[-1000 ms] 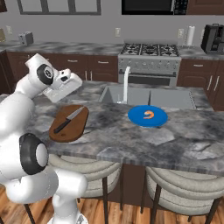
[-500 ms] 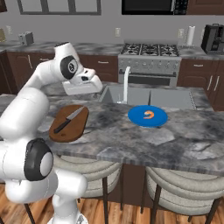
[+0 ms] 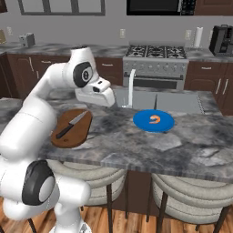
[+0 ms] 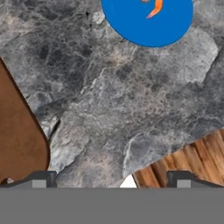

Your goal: Pick up the knife from the drawer and place it on the cutting board. Then place the meat from the plate to the cutting board.

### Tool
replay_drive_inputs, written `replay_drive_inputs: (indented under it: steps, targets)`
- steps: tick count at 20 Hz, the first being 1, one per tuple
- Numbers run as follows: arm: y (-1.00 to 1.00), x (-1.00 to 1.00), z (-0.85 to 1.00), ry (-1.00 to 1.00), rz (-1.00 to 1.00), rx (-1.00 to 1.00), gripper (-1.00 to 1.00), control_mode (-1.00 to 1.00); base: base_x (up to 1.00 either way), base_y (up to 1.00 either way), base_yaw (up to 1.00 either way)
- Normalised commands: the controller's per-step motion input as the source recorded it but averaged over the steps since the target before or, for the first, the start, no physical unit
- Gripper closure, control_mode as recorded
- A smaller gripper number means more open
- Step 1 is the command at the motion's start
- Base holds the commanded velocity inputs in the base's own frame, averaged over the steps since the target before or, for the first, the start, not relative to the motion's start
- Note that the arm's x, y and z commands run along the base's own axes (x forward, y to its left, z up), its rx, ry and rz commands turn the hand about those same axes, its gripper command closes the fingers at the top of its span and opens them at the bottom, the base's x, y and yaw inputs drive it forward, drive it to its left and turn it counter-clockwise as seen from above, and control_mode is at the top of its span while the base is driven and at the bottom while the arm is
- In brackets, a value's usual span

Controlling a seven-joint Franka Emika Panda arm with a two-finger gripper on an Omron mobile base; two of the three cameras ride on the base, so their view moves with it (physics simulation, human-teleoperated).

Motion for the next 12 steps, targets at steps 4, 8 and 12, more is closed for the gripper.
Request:
replay_drive_inputs:
  steps: [4,8,12]
  targets:
    - [-0.41,-0.28,0.00,0.00,-0.10,0.08,-1.00,-1.00,0.00,0.00,0.00]
    - [-0.24,-0.14,0.00,0.00,-0.14,0.05,-1.00,-1.00,0.00,0.00,0.00]
    - [-0.40,-0.04,-0.04,0.02,-0.07,0.04,-1.00,1.00,-0.12,-0.50,-0.07]
